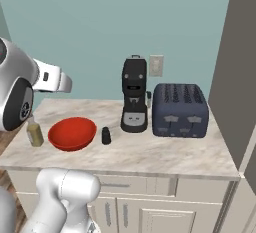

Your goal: Retrieve the bottle and the shaker from the cabinet and place them next to the mixing bowl on the counter. Then add garlic from the fridge to the mixing bowl.

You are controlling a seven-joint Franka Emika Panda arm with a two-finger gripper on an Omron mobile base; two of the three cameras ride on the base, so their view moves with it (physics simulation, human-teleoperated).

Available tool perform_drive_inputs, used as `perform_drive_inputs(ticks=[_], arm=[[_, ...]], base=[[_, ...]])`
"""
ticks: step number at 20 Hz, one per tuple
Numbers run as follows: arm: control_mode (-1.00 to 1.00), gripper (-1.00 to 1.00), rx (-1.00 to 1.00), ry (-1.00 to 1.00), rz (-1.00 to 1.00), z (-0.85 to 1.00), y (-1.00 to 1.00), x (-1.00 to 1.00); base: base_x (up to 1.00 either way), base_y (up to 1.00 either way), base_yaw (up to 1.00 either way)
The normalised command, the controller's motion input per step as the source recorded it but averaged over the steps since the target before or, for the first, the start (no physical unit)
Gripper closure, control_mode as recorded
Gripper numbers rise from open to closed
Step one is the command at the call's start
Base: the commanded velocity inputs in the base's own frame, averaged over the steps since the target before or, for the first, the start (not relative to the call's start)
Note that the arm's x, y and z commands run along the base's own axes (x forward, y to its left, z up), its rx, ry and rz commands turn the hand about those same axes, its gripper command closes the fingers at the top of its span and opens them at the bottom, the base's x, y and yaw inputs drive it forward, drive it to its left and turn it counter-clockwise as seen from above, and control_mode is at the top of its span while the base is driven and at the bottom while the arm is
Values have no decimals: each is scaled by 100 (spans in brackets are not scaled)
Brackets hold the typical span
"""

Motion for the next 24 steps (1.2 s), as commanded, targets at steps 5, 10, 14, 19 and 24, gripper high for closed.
perform_drive_inputs(ticks=[5,10,14,19,24], arm=[[100,100,0,0,0,0,0,0],[-100,100,0,2,0,0,3,2],[-100,100,-4,25,0,4,24,23],[-100,100,-6,26,0,2,24,32],[-100,100,-1,2,0,-34,0,6]], base=[[0,4,3],[0,1,0],[0,0,0],[0,0,0],[0,0,0]])
